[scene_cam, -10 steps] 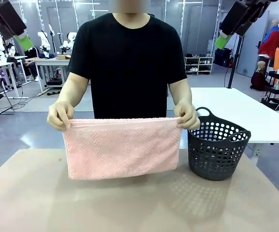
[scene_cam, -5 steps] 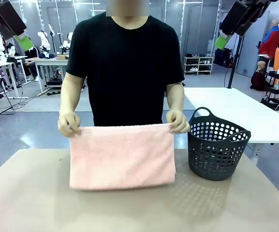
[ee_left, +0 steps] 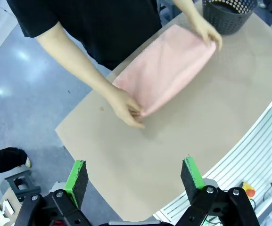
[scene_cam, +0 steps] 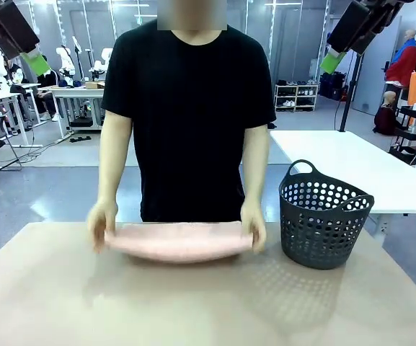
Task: Fold the towel.
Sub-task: Pick up the 100 cm Hotel Towel and place it on the left side of the table.
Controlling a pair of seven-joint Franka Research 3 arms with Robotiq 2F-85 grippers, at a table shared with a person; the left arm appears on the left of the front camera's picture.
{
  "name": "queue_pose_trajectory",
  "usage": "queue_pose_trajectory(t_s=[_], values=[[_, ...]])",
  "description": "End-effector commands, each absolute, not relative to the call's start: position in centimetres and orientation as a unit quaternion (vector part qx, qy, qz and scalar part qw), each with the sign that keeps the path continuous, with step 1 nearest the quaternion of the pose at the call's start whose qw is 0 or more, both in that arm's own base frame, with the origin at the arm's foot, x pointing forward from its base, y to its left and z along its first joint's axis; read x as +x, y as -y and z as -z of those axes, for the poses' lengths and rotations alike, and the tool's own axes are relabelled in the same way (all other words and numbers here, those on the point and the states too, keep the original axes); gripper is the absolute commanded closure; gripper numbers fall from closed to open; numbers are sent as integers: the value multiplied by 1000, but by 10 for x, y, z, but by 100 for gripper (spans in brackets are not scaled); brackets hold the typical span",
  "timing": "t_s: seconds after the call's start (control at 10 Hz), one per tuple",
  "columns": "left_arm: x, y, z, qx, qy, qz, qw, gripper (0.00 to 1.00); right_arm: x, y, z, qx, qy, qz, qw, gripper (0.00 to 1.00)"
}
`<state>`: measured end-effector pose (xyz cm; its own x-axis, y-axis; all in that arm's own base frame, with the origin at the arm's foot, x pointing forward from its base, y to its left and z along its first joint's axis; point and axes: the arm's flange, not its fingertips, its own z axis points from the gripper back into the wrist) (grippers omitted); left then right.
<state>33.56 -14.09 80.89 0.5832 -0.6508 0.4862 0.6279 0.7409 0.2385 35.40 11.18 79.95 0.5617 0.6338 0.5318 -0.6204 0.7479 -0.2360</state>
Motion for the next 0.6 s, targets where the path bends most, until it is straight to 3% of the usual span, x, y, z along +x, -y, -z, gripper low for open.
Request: queue_pose_trajectory(t_s=[0.0, 0.5], values=[[335, 141, -812, 10, 282, 358, 890, 0, 353, -111, -799, -10, 305, -355, 884, 0], [335, 141, -812, 10, 282, 358, 890, 0, 353, -111, -799, -10, 305, -355, 884, 0]])
